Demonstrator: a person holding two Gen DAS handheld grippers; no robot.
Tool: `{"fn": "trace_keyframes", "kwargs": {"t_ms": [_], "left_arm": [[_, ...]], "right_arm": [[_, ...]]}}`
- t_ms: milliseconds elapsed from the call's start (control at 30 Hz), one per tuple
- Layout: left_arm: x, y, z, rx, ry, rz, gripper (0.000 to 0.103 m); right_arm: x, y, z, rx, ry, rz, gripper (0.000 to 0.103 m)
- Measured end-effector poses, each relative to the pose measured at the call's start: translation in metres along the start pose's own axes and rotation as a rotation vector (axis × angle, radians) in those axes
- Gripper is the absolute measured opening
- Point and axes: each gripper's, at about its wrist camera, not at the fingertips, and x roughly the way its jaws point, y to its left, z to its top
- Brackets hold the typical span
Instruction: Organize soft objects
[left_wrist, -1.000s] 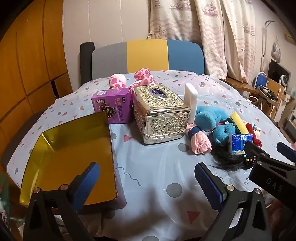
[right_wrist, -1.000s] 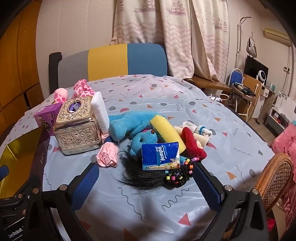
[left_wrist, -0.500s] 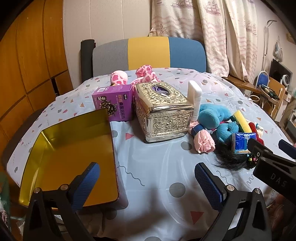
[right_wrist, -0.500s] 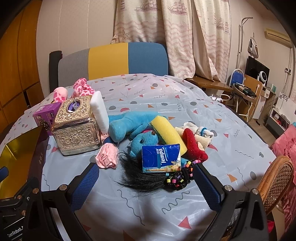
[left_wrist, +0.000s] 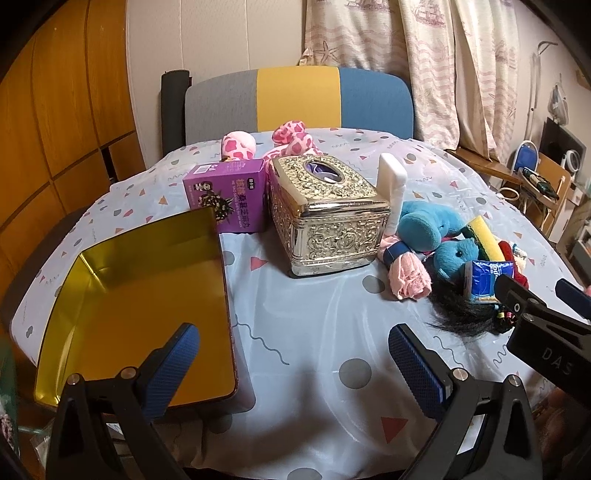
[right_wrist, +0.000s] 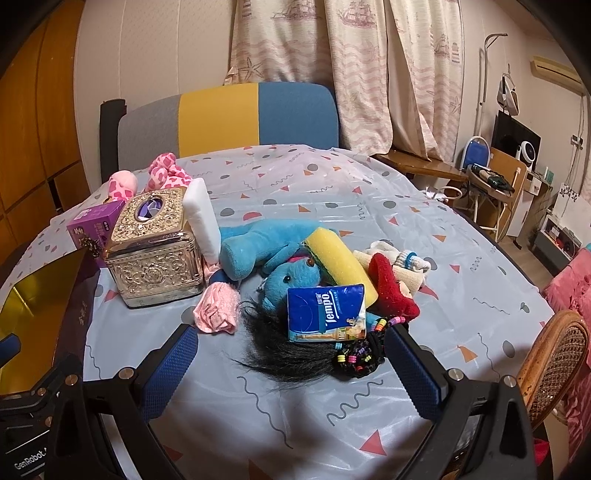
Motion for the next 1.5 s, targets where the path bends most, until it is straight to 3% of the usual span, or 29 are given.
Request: {"fn": "trace_keyframes", "kwargs": {"t_ms": [1200, 1500], "left_arm": [[-0.004, -0.003, -0.002, 0.008, 0.006, -0.028, 0.103], [0.002, -0.011, -0.002, 0.036, 0.028, -0.047, 0.103]], "right_arm": [[-0.001, -0.006, -0.001, 0.014, 0.003, 0.005, 0.103], [0.003, -0.028, 0.011, 0.070, -0.006, 0.010, 0.103]]}}
